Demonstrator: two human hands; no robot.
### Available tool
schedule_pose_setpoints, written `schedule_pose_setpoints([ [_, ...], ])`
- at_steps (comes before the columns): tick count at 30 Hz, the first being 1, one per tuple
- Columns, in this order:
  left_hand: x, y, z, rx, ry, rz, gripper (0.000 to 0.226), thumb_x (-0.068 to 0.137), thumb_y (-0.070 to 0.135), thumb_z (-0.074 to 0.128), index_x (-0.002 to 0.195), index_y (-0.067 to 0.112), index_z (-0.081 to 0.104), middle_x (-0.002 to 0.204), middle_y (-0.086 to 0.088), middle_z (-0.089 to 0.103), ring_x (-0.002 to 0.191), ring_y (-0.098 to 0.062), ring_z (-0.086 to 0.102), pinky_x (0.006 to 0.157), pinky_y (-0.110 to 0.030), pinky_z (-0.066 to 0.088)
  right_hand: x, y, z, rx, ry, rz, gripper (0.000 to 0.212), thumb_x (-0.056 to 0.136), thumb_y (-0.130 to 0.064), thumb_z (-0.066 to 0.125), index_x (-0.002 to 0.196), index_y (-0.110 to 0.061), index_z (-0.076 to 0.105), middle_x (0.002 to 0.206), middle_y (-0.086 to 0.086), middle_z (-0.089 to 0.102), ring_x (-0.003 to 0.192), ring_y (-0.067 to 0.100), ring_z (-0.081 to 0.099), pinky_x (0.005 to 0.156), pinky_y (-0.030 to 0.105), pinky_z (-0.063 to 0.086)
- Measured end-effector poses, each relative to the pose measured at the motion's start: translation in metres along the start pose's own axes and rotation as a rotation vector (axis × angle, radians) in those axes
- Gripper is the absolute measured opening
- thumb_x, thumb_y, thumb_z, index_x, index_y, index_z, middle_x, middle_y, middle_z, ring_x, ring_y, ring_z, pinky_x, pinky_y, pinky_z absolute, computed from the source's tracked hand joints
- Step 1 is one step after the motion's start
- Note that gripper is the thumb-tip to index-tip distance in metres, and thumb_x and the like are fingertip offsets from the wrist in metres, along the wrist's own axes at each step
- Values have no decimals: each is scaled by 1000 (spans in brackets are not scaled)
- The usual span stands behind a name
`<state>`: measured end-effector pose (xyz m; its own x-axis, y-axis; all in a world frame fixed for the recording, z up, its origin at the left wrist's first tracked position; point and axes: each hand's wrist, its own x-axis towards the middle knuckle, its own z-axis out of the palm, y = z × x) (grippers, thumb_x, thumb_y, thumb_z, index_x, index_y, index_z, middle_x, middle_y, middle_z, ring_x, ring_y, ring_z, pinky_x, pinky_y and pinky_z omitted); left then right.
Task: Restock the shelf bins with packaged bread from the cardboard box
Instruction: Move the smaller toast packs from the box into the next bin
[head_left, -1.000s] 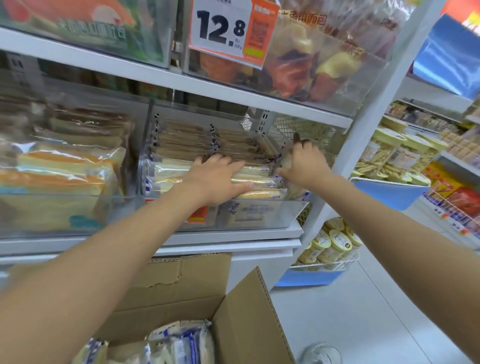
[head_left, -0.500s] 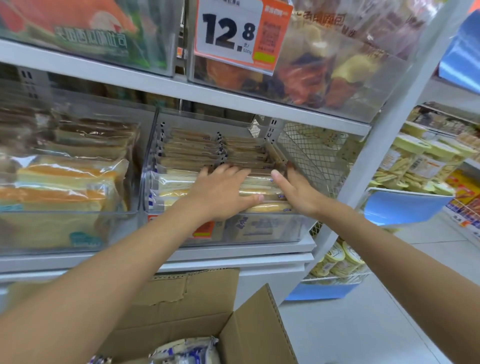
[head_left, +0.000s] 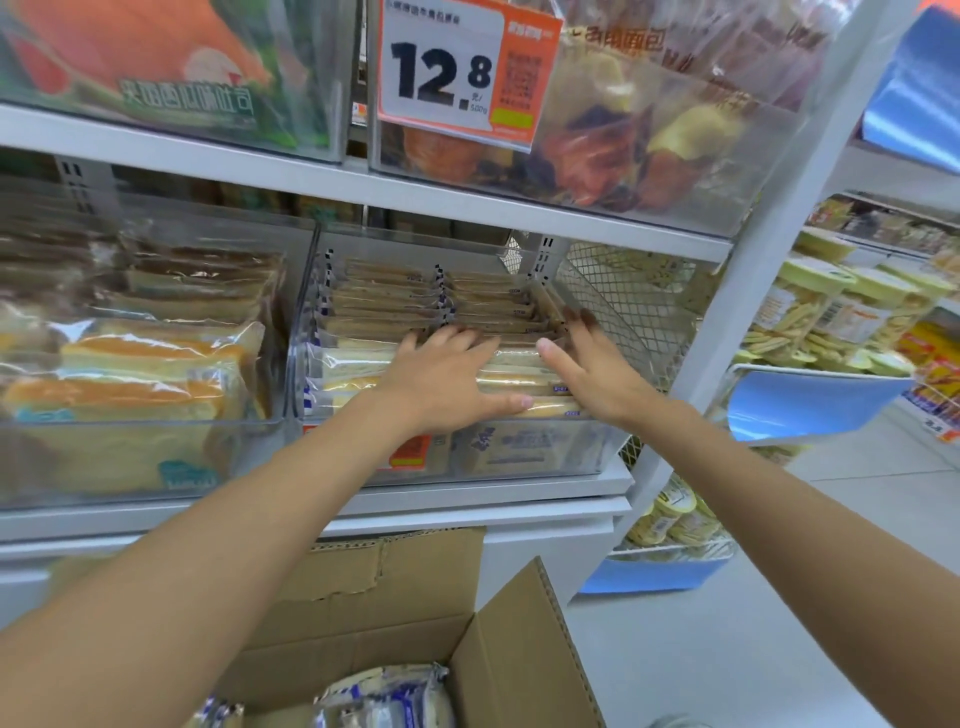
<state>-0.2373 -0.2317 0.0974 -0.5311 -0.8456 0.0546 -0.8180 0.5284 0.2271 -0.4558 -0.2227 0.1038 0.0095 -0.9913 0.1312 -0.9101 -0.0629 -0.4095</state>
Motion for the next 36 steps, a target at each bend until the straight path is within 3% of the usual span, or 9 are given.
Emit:
schedule_pose_setpoints([
  [4,-19,1,-12,-76,114,-10,89,80,79,45,151,26,32,159,-1,28,146,-21,24,117,-49,19,-19,-17,4,-170,231,-202,57,94,-51,43,138,-15,48,131,6,52,124,24,45,105,38,33],
  [7,-55,-4,-17,-104,420,45,28,90,45,60,109,25,62,112,2,63,108,-21,56,87,-37,46,-41,-41,12,-133,319,-304,28,92,-30,60,114,-13,63,104,1,58,97,17,51,87,34,43],
  [10,-103,-9,-7,-32,401,99,6,90,27,56,88,22,59,88,4,65,84,-21,61,64,-34,44,-71,-73,33,-8,286,-337,13,88,-22,65,98,-14,65,85,-7,52,77,10,46,67,29,40],
  [15,-183,-42,54,-68,38,-129,9,90,33,56,95,27,61,93,7,67,88,-19,62,71,-32,48,-130,-104,103,83,-27,-379,7,88,-18,62,92,-14,65,80,-7,56,73,12,50,66,32,44],
  [20,-265,-97,125,-279,-237,-391,9,88,31,64,95,26,65,82,14,66,79,-11,63,77,-31,52,-178,-99,197,44,-489,-305,18,92,-22,57,107,-18,67,96,-6,61,86,12,57,80,30,49],
  [24,-312,-135,160,-477,-176,-611,9,79,31,68,75,27,61,71,8,65,65,-10,56,67,-28,44,-191,-88,275,83,-735,-215,30,90,-28,62,118,-16,63,110,1,62,95,14,56,86,30,47],
  [28,-336,-153,173,-493,-132,-714,9,86,16,69,85,23,63,71,12,60,59,2,53,63,-17,39,-195,-95,343,134,-844,-100,42,93,-26,62,132,-12,55,131,7,58,117,21,55,93,28,41],
  [32,-344,-156,182,-578,-110,-756,9,86,5,68,91,12,66,72,10,58,59,16,52,59,-6,38,-201,-92,409,120,-910,24,55,97,-25,55,146,-7,38,118,14,60,110,23,56,91,30,39],
  [36,-348,-158,190,-618,-149,-760,8,87,8,68,94,12,66,75,10,58,56,8,53,57,-8,40,-208,-85,445,56,-923,148,33,92,-30,62,110,-3,64,108,15,66,106,28,61,84,31,45],
])
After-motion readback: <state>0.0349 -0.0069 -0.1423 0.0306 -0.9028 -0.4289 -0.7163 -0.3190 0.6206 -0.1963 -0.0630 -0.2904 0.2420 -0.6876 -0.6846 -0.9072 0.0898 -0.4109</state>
